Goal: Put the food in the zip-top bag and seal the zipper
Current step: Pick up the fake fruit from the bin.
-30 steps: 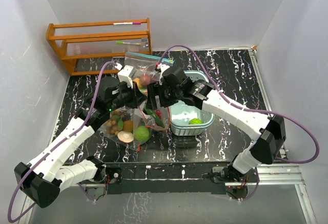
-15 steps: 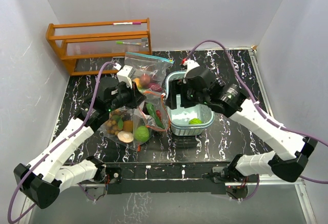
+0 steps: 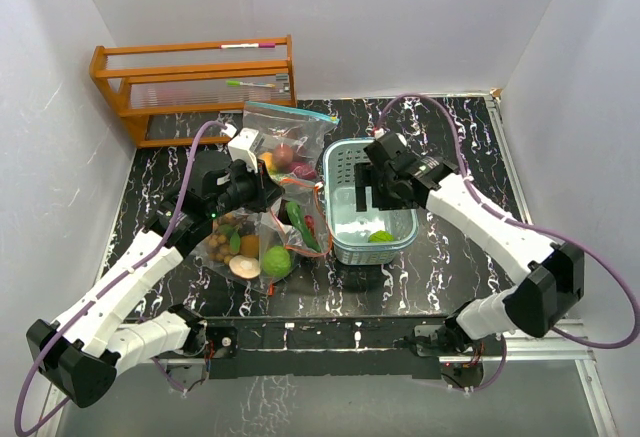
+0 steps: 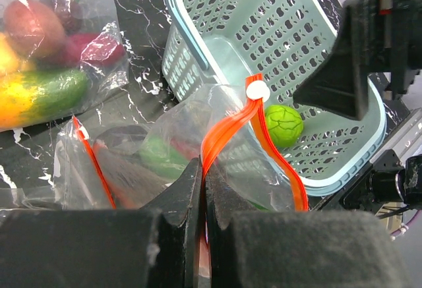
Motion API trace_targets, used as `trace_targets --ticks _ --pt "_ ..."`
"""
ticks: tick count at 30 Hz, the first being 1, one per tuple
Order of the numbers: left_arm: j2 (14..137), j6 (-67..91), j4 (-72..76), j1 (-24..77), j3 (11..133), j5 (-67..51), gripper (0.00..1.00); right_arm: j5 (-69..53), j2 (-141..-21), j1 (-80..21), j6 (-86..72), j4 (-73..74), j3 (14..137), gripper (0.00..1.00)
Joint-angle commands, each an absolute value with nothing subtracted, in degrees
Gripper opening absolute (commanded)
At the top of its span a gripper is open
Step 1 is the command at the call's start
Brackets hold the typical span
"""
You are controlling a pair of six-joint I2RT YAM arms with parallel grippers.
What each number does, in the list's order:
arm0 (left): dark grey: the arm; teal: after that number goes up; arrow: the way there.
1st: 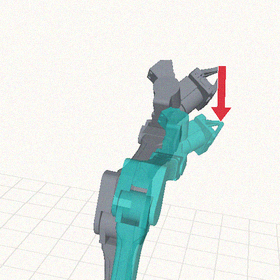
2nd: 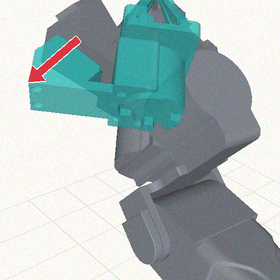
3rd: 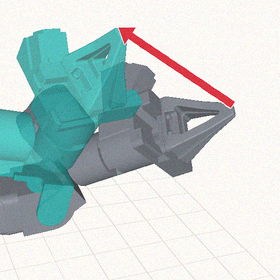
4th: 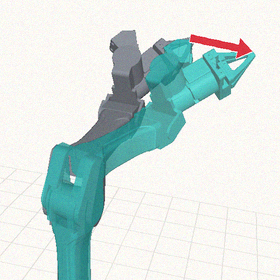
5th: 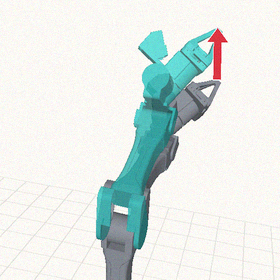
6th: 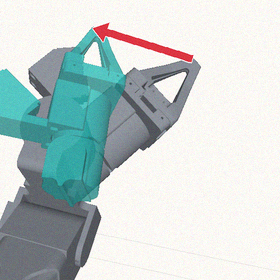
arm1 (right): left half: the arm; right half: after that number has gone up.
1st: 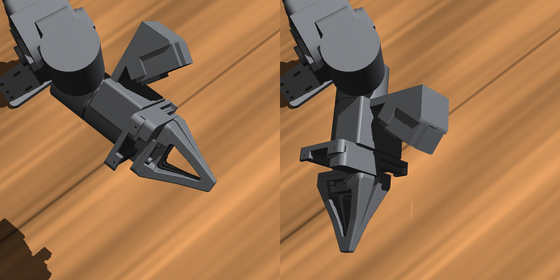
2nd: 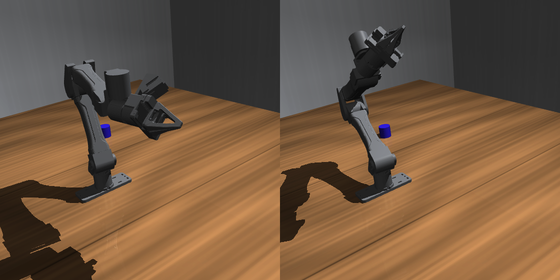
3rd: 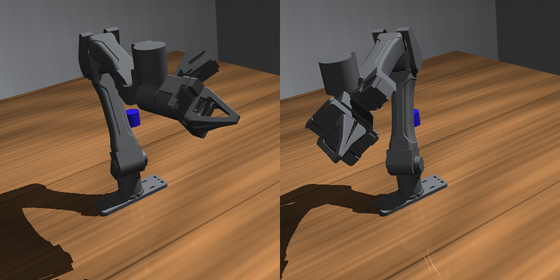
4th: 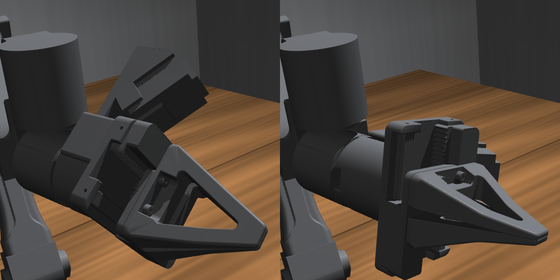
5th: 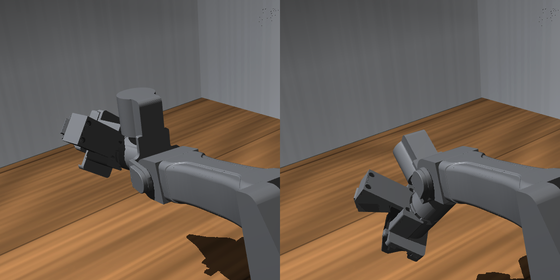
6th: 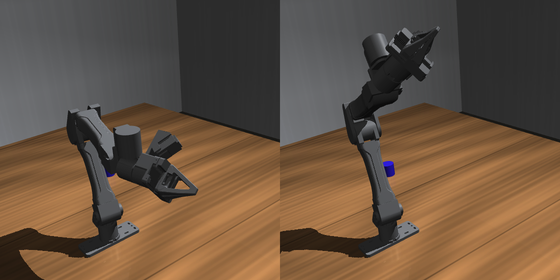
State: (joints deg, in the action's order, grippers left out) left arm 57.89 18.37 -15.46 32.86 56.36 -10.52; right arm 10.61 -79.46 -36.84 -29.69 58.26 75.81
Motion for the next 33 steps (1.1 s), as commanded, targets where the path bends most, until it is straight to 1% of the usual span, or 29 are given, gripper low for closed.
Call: trace_targets --ticks 1,7,12,25,33 --pt "56.5 17.8 -15.5 33.2 57.5 -10.7 0.0 9.2 -82.3 -36.6 -26.6 55.4 74.3 0.85" --pt "56.2 17.5 -15.5 33.1 56.6 -10.0 0.0 6.2 -84.7 -36.7 -25.8 56.6 70.0 0.87" --pt "56.2 17.6 -15.0 33.1 56.3 -10.2 0.0 7.0 -85.3 -36.6 -26.3 55.8 66.9 0.88" --pt "56.1 16.7 -15.1 33.1 55.5 -10.0 0.0 8.0 -93.1 -37.5 -26.3 54.8 64.0 0.87" --pt "56.3 16.4 -14.9 33.1 55.5 -9.8 0.0 7.4 -95.7 -37.7 -25.4 54.2 65.5 0.8"
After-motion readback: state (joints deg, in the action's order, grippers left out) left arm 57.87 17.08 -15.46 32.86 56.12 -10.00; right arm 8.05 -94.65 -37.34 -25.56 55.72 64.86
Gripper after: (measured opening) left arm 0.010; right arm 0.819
